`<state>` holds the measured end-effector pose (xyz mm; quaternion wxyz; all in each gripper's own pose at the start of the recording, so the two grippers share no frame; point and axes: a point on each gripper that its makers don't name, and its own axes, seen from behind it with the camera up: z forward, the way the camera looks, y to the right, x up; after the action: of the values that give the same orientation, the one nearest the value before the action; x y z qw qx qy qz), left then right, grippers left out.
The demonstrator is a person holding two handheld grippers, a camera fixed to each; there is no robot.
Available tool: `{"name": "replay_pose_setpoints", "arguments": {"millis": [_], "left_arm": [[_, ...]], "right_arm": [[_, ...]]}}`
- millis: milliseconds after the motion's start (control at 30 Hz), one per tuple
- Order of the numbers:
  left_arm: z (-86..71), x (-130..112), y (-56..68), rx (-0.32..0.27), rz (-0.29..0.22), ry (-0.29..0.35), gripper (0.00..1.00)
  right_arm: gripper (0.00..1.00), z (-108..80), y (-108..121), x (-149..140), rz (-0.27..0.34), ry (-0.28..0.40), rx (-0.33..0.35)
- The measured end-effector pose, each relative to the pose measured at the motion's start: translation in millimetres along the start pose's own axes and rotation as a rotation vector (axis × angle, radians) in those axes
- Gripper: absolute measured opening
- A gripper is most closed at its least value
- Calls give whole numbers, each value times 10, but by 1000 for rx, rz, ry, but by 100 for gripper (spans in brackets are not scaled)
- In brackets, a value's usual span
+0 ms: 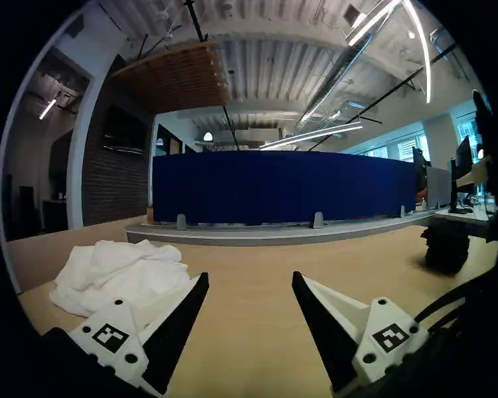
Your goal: Fold towel
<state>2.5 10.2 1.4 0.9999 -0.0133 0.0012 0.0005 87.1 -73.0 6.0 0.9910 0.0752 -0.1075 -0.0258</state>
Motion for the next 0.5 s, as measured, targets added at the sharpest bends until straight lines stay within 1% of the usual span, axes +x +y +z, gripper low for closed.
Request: {"name": "replay_pose_setpoints", "arguments": {"millis": [300,500], "left_arm": [[-10,-7,-14,-3,-3,-2,93],[-11,-15,-14,-3,-3,-2,93]], "right_arm": [[100,-7,44,24,12,4,-8],[100,-58,106,97,40,19,-19]]}}
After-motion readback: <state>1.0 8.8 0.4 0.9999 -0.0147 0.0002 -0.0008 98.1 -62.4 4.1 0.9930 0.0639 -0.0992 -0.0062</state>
